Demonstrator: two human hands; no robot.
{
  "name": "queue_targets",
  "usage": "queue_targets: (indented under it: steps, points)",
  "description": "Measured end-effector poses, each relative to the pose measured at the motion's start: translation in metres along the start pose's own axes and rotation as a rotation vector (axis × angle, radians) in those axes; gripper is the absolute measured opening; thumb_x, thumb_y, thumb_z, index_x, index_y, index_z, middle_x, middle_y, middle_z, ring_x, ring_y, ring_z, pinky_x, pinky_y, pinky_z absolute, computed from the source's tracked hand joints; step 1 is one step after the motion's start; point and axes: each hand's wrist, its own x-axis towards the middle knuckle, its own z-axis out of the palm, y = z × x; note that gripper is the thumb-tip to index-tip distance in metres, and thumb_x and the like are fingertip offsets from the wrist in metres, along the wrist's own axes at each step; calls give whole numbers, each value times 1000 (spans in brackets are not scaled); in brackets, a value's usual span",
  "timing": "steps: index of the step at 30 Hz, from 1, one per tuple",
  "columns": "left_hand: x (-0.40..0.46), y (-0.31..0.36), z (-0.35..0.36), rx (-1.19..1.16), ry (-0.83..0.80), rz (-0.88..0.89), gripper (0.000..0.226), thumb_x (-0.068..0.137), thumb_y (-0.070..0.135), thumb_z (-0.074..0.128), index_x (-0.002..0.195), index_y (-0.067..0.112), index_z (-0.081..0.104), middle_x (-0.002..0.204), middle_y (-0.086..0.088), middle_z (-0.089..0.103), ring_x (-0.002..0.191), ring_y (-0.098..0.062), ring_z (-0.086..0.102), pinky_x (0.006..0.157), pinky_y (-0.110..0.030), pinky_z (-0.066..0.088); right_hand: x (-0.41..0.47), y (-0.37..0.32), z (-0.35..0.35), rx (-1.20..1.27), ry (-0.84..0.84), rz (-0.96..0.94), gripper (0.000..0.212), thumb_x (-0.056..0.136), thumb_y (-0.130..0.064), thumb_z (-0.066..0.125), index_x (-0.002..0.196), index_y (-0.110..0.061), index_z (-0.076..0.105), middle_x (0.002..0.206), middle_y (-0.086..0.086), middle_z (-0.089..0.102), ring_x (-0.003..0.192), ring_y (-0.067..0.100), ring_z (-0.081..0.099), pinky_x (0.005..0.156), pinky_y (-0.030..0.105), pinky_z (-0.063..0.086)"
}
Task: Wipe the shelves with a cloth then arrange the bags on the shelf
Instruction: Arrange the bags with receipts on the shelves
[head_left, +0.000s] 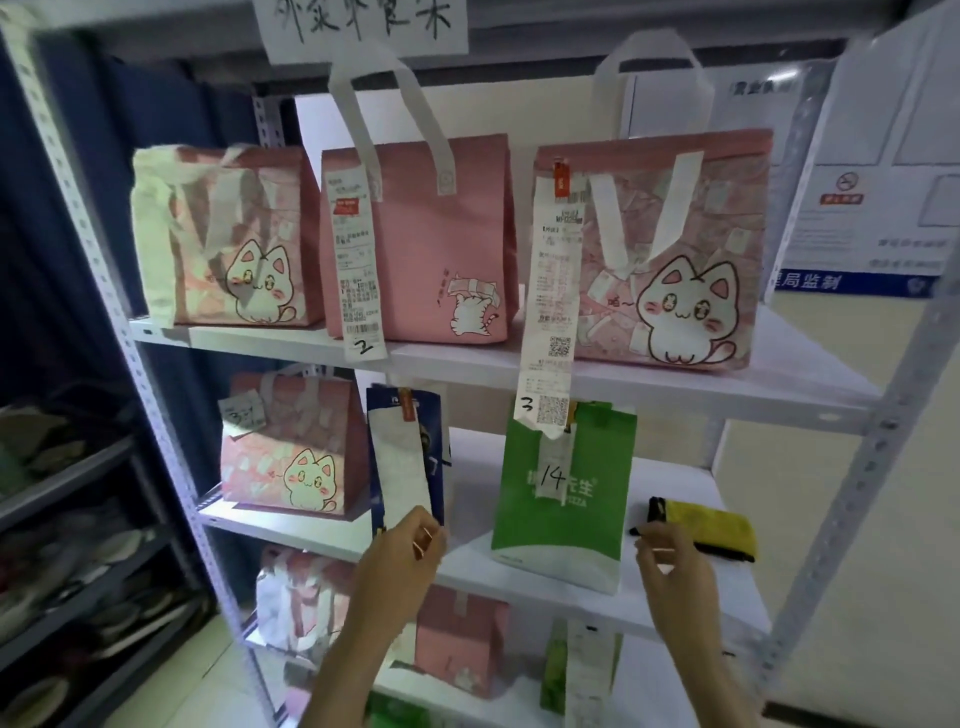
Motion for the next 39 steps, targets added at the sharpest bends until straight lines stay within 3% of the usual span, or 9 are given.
queue_targets:
  steps: [7, 11, 17, 20, 23, 26, 32, 35, 39]
  points:
    - [35, -62, -11, -55, 91, -155, 11, 96, 18, 62, 89, 25, 57, 84, 10, 67, 74, -13, 65, 61, -26, 47, 30, 11, 40, 58, 10, 171, 36, 95, -8, 68, 128, -9, 54, 112, 6, 62, 100, 27, 62, 85, 45, 54]
    - [73, -90, -15, -115, 127, -180, 16, 95, 15, 65, 104, 21, 54, 100, 1, 65, 84, -17, 63, 64, -27, 42, 37, 14, 57, 66, 27, 179, 21, 96, -6, 67, 113, -13, 57, 104, 9, 66, 91, 30, 65, 77, 43, 54]
    - [125, -108, -15, -252, 125, -164, 45, 95, 24, 68, 134, 12, 50, 127, -3, 61, 114, -23, 60, 97, -41, 52, 41, 33, 71, -80, 114, 146, 7, 96, -16, 68, 102, -14, 66, 90, 4, 74, 78, 21, 70, 68, 42, 58]
    - [140, -111, -12, -316, 91, -158, 39, 95, 29, 68, 129, 14, 57, 118, 0, 66, 106, -20, 64, 91, -38, 55, 42, 35, 71, -98, 155, 139, 7, 94, -16, 71, 98, -12, 68, 87, 6, 73, 78, 23, 70, 64, 40, 54]
    - [146, -112, -11, -345, 79, -125, 9, 96, 24, 66, 99, 16, 65, 92, 3, 70, 83, -11, 66, 71, -27, 51, 40, 35, 71, -116, 166, 146, 6, 95, -16, 70, 99, -12, 67, 87, 6, 72, 79, 26, 70, 67, 41, 54]
    - [144, -109, -15, -389, 83, -62, 29, 98, 16, 63, 72, 24, 52, 68, 9, 57, 59, 4, 57, 57, -12, 42, 37, 32, 72, -138, 179, 147, 5, 97, -17, 67, 100, -13, 65, 87, 8, 72, 78, 28, 68, 67, 40, 53]
    - [126, -110, -30, -493, 157, -47, 31, 99, 15, 61, 72, 22, 48, 65, 9, 53, 58, 5, 53, 54, -8, 41, 36, 17, 81, -207, 201, 105, 7, 100, -15, 63, 102, -9, 64, 85, 6, 69, 71, 24, 62, 55, 31, 45]
    - [112, -123, -41, -540, 171, -89, 20, 100, 20, 60, 81, 18, 57, 79, 10, 68, 72, 0, 64, 63, -17, 52, 33, 5, 94, -238, 203, 58, 4, 100, -9, 60, 102, -6, 62, 84, 2, 64, 64, 10, 56, 51, 24, 38]
    - [86, -140, -56, -553, 172, -159, 14, 100, 22, 59, 88, 15, 60, 96, 4, 73, 87, -12, 71, 67, -25, 59, 23, -4, 116, -223, 191, -7, 2, 101, -9, 58, 99, -8, 58, 82, 1, 66, 65, 22, 59, 50, 35, 45]
